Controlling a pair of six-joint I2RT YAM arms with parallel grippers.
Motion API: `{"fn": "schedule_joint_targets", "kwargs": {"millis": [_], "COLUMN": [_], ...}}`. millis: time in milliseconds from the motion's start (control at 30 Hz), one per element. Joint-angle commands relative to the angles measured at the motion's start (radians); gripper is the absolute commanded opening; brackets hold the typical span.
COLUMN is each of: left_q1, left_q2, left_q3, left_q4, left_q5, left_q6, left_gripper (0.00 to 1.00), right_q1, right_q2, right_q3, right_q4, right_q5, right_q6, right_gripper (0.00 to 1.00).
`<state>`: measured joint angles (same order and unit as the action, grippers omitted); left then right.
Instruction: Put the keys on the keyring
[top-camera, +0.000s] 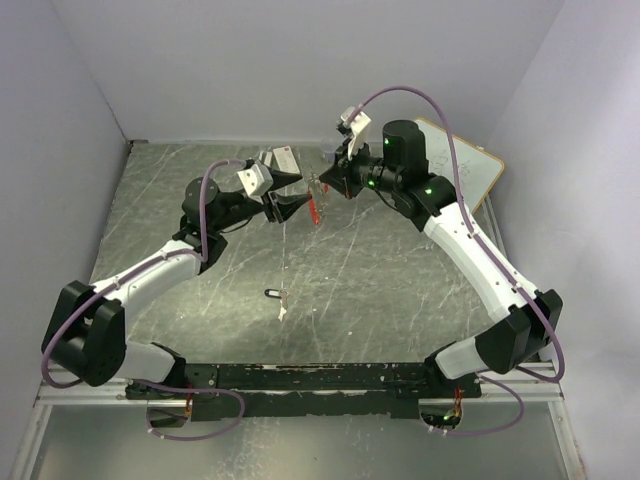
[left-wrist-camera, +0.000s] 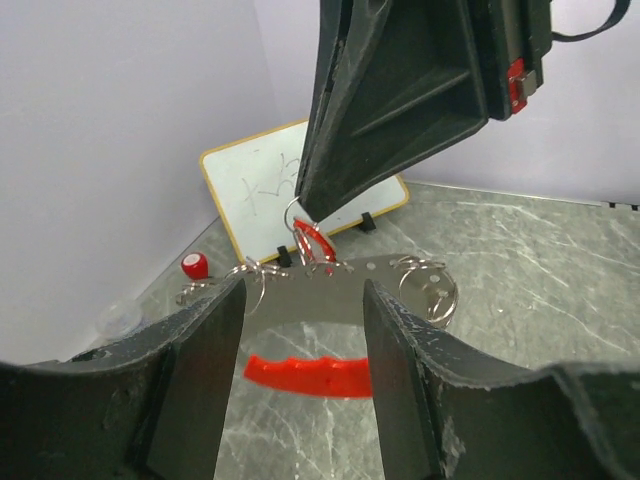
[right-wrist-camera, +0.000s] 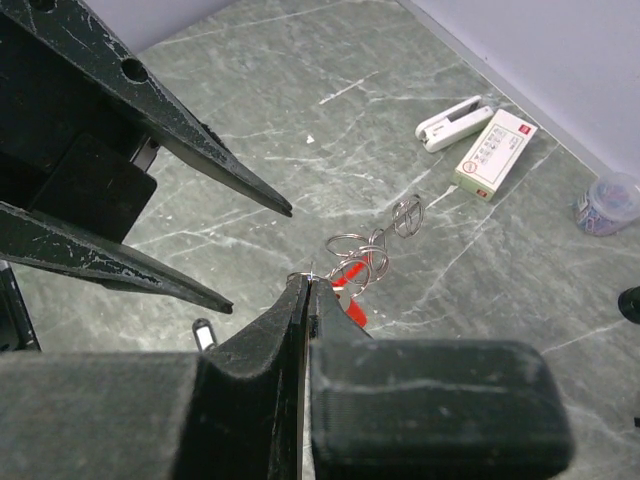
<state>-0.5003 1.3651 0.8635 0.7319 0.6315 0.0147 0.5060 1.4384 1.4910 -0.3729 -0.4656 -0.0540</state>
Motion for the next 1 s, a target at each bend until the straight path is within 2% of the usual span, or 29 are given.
{"fn": "schedule_joint_targets", "kwargs": {"millis": [0, 500, 767, 967], "left_q1": [0.002, -0.017, -0.021, -0.027], "left_q2": [0.019, 0.072, 0.089, 0.104], "left_q3": [0.052, 0.075, 0.092, 0.103], "left_q4": [0.071, 0.077, 0.071, 0.083], "left_q5": [0.094, 0.103, 0.097, 0.103], "left_q6": [-0.015, -0.035, -0.035, -0.045], "left_gripper": [0.61, 0.56, 0.5, 0.43], "right_q1": [-0.002, -0.001, -0.001, 0.0], "right_q2": [-0.03, -0.059, -0.073, -0.079], "right_q3": [-0.014, -0.045, -0.063, -0.077], "right_q4": [0.013, 0.046, 0.063, 0.062], "right_q5": [-0.025, -0.072, -0.106, -0.112], "right_q6": [-0.012, -0.01, -0.019, -0.026], "right_gripper": [0.0, 0.0, 0.0, 0.0]}}
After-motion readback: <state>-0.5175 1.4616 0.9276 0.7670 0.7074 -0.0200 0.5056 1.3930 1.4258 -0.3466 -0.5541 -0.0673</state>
